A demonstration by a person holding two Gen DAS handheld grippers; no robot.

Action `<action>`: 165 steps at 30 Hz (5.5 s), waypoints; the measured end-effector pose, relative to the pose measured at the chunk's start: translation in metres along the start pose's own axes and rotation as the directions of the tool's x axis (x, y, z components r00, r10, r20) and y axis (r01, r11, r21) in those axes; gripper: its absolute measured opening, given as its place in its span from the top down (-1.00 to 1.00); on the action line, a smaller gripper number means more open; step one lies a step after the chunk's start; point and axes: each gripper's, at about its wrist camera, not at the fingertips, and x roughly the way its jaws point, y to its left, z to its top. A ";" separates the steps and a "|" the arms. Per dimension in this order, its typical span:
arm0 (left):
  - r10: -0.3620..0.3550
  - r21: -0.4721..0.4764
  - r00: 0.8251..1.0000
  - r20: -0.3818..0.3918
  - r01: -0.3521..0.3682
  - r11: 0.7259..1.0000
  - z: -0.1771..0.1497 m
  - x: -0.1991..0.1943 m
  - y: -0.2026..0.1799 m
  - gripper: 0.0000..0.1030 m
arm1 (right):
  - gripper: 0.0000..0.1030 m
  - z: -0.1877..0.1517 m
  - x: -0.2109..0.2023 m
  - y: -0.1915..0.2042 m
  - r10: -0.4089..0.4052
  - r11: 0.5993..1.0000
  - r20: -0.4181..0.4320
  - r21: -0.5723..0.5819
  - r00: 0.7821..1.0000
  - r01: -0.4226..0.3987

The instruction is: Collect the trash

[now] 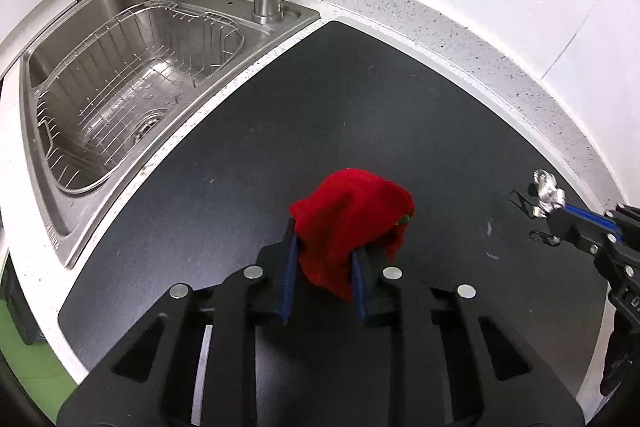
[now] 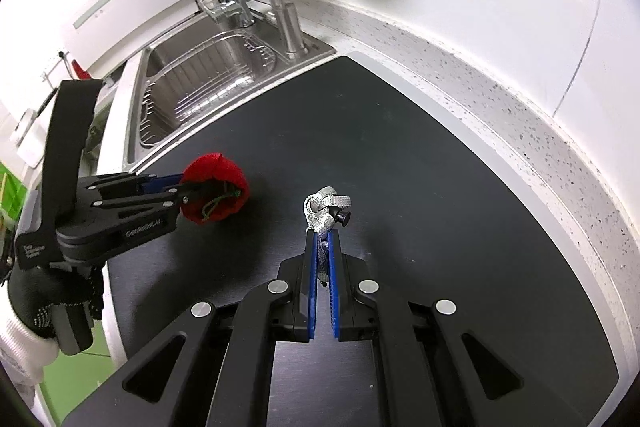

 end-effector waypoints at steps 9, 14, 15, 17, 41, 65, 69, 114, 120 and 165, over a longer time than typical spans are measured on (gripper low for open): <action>0.011 -0.039 0.998 0.060 -0.008 0.999 -0.042 -0.074 0.023 0.58 | 0.91 -0.005 -0.024 0.058 0.055 0.995 0.024 -0.084 0.998 -0.053; 0.052 -0.074 0.995 0.086 -0.045 0.996 -0.079 -0.124 0.051 0.58 | 0.91 -0.013 -0.038 0.110 0.109 0.984 0.030 -0.145 0.994 -0.103; 0.066 -0.082 0.994 0.092 -0.058 0.995 -0.089 -0.135 0.059 0.58 | 0.91 -0.016 -0.042 0.124 0.124 0.980 0.031 -0.162 0.992 -0.117; 0.080 -0.107 0.992 0.097 -0.070 0.992 -0.107 -0.153 0.075 0.58 | 0.91 -0.022 -0.047 0.150 0.153 0.971 0.028 -0.192 0.988 -0.145; 0.230 -0.579 0.970 -0.083 -0.235 0.781 -0.396 -0.162 0.329 0.60 | 0.91 -0.145 0.112 0.467 0.313 0.740 -0.343 -0.496 0.886 -0.454; 0.153 -0.724 0.967 -0.206 -0.255 0.641 -0.565 0.040 0.434 -0.91 | 0.91 -0.283 0.334 0.515 0.210 0.685 -0.551 -0.506 0.807 -0.524; 0.155 -0.747 0.967 -0.204 -0.256 0.614 -0.573 0.024 0.444 -0.94 | 0.91 -0.290 0.340 0.526 0.210 0.673 -0.568 -0.507 0.796 -0.539; 0.236 -0.766 0.967 -0.100 -0.226 0.601 -0.529 -0.114 0.416 -0.94 | -0.90 -0.255 0.259 0.533 0.168 0.741 -0.462 -0.524 0.871 -0.421; 0.229 -0.712 0.970 -0.088 -0.222 0.666 -0.470 -0.176 0.384 -0.94 | -0.90 -0.202 0.172 0.515 0.202 0.782 -0.385 -0.490 0.900 -0.385; -0.058 0.069 0.970 0.238 0.042 0.997 -0.155 -0.283 0.011 -0.95 | -0.90 -0.117 -0.212 0.115 -0.128 0.992 0.237 0.020 0.963 0.127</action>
